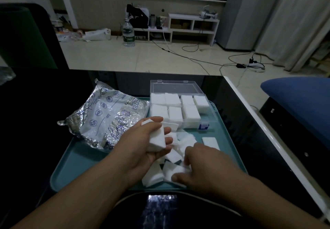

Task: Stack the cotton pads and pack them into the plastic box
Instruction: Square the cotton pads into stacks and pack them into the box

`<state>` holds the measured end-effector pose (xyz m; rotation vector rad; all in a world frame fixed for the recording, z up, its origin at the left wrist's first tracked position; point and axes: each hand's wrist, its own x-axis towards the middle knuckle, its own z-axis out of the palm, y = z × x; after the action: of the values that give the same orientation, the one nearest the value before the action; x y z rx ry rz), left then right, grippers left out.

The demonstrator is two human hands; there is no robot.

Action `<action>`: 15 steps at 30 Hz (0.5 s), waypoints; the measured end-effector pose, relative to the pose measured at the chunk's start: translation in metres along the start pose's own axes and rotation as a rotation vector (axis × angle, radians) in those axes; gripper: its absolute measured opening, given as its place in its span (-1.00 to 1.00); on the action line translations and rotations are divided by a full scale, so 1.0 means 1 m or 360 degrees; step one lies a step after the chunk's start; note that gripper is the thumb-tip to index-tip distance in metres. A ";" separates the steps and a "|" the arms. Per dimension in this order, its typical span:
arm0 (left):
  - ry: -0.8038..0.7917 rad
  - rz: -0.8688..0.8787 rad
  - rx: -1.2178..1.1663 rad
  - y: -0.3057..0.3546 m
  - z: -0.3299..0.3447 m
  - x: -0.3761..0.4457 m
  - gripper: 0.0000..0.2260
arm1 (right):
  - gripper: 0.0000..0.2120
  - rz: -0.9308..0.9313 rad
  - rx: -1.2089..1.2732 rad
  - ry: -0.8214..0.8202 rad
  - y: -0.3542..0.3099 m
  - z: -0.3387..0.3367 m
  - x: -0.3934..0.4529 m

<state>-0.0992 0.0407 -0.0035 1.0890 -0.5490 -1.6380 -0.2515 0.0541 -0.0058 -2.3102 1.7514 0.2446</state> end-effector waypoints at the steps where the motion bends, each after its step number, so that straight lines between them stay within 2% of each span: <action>1: 0.0004 0.0000 0.0002 0.000 0.000 0.000 -0.86 | -0.60 -0.0010 0.0023 0.0013 -0.003 0.001 0.001; 7: 0.0048 0.0012 0.0007 0.002 -0.001 -0.002 -0.86 | -0.82 0.0011 0.0307 0.0023 0.005 -0.004 0.012; 12: 0.0065 0.0026 0.0020 0.002 0.000 -0.002 -0.86 | -0.77 -0.0010 0.0569 -0.0086 0.023 -0.019 0.012; 15: 0.0064 0.0036 0.0030 0.002 0.000 -0.002 -0.86 | -0.59 -0.0090 0.0360 -0.0132 0.007 -0.007 0.002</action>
<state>-0.0986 0.0422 -0.0012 1.1233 -0.5499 -1.5909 -0.2580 0.0483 -0.0006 -2.1531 1.5836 0.1233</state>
